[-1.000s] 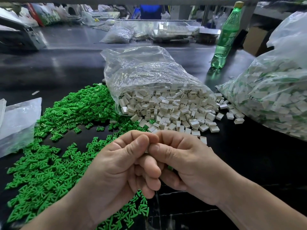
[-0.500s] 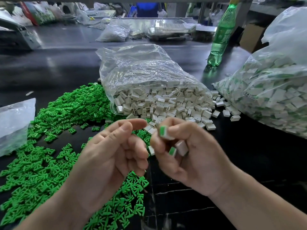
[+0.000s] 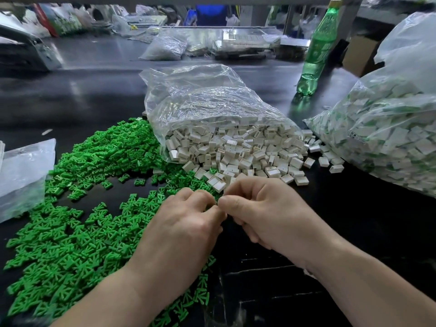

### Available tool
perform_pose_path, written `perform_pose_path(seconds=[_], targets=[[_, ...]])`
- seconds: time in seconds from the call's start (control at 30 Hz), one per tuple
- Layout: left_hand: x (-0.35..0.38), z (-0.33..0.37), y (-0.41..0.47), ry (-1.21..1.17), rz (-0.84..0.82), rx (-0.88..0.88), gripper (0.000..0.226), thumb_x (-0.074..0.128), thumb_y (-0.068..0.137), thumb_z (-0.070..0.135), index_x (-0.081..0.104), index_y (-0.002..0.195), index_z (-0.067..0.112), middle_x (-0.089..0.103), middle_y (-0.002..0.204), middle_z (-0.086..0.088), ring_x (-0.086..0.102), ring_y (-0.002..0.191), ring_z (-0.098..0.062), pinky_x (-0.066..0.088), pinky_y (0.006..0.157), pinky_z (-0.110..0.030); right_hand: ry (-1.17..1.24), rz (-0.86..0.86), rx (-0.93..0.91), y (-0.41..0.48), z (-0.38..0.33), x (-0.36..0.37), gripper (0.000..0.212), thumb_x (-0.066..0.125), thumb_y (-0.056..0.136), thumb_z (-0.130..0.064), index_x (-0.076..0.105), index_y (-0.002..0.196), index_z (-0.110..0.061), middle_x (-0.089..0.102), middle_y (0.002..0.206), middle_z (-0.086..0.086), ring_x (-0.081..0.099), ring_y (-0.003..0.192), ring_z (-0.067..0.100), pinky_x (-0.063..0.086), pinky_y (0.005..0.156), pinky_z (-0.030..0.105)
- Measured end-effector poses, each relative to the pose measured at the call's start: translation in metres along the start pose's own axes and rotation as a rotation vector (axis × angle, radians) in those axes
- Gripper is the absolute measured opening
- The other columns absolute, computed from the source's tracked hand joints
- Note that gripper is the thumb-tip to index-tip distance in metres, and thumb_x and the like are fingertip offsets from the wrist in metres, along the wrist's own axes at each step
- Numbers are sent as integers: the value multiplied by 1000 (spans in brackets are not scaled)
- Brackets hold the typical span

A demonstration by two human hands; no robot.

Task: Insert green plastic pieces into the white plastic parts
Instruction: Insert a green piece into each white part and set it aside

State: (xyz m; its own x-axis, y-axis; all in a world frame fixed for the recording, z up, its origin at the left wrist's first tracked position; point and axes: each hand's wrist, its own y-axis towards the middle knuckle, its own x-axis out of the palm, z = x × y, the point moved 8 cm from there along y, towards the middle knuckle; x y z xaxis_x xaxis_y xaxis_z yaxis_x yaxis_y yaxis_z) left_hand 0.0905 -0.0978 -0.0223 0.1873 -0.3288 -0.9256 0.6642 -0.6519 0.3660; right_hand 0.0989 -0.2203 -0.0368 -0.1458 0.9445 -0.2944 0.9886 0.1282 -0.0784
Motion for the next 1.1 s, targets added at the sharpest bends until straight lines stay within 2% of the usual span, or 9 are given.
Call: perform_pose_path(seconds=[0.1,0.27,0.37,0.53,0.63,0.7,0.83,0.97,1.1], targets=[[0,1,0,-12,2,5,13,56,91,19,65,100,21,60,88,2,48,76,-21,46,65,-43,-35,-17,-1,-1,1,5,15,65,89,-44,70,81,-31,60,60,-7,52,45,4,37,39,17],[-13,-1,0,-110,85,-91,11,61,88,18,63,99,17,58,86,5,51,79,-18,46,73,-38,-1,2,32,-2,1,1,15,64,91,-46,70,89,-32,62,65,-9,53,46,7,37,41,16],[-27,-11,-2,-211,182,-241,27,72,81,26,57,104,22,56,88,13,50,84,-4,43,69,-18,-4,-9,41,-4,0,3,20,68,88,-52,69,91,-32,62,66,-7,53,47,7,38,40,18],[-36,-6,-5,-325,231,-277,47,73,78,40,50,117,28,52,98,25,40,108,22,26,92,3,186,-124,90,-7,-1,22,26,63,98,-43,70,91,-19,60,64,-6,49,49,13,34,37,23],[-43,-18,-7,-326,239,-310,48,59,82,55,50,123,31,53,104,24,51,102,10,41,78,-5,292,-74,87,-4,-3,14,18,61,101,-31,71,90,-22,65,68,-1,48,46,12,34,36,21],[-47,-35,-10,-128,203,-352,45,48,89,59,56,120,27,57,98,16,54,88,0,38,72,-12,374,-45,103,-1,-2,8,14,62,100,-26,73,92,-27,66,71,4,47,43,12,33,35,19],[-25,-64,-19,212,-146,-491,63,32,91,70,68,115,24,65,98,1,61,93,-21,49,80,-40,484,-36,133,1,2,8,9,70,93,-21,78,94,-25,57,67,2,44,42,11,31,34,18],[-21,-55,-14,184,-138,-417,40,51,86,57,74,97,27,63,83,7,61,78,-19,47,71,-39,527,-41,197,0,9,12,18,66,96,-30,77,92,-16,55,66,-2,45,45,11,32,35,20],[-28,-47,-12,75,5,-373,18,69,84,41,75,95,29,64,80,12,55,69,-13,44,66,-34,602,-20,230,1,11,12,12,64,97,-13,73,103,-8,58,69,2,47,48,14,35,36,21]])
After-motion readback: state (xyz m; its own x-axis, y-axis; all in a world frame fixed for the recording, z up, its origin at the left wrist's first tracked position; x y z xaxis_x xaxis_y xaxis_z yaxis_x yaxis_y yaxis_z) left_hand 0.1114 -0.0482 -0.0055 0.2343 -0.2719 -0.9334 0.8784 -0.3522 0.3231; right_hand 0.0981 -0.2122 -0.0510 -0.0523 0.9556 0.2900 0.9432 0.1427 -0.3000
